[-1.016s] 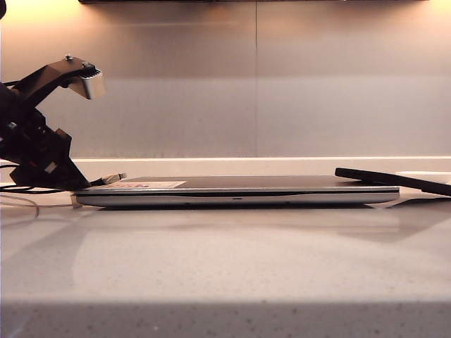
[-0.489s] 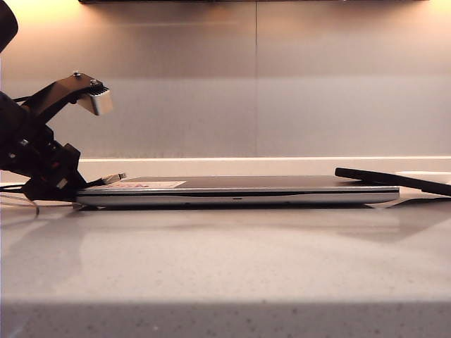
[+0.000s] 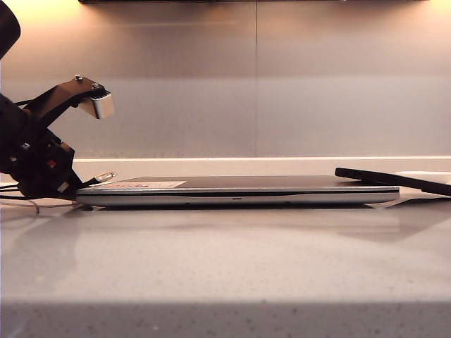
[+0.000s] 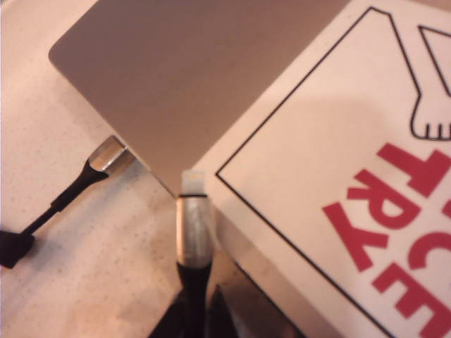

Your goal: Pick up the charging cable and the phone, plug the charging cable into the charging port on the phone, and finally place them back on the table.

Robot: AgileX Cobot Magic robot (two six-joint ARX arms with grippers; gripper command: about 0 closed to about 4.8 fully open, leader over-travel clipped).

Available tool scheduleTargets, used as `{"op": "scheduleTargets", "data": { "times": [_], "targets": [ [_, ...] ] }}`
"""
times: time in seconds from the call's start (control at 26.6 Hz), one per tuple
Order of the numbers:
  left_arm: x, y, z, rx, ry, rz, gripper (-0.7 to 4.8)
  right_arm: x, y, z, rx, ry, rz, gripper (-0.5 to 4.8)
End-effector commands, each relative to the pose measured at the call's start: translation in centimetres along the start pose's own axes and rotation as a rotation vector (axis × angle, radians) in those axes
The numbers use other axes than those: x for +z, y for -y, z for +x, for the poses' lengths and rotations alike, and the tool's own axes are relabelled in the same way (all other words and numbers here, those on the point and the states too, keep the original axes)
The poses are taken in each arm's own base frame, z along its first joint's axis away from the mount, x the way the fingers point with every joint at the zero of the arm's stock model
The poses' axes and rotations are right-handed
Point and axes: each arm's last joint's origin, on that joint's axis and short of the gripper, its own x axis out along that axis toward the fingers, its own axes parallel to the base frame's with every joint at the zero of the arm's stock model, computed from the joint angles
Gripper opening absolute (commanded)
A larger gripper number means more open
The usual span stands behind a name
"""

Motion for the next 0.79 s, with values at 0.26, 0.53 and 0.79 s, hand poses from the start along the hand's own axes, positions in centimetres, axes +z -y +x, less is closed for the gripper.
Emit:
{"op": "scheduleTargets", "data": {
  "times": [0.26, 0.53, 0.79],
  "targets": [
    [1.5, -0.4, -3.1, 0.019, 0.047, -0.123, -0.06, 0.4, 0.5, -0.2, -0.135, 0.022, 0.084, -0.03],
    [2.8, -0.8, -6.8, 0.06, 0.156, -0.293, -0.06, 0.2, 1.8, -0.2, -0.254, 0.022, 0.189, -0.03],
    [3.8, -0.2, -9.0, 0.043, 0.245, -0.351, -0.06, -0.6, 4.1, -0.4, -0.319, -0.003, 0.426, -0.03]
  ]
}}
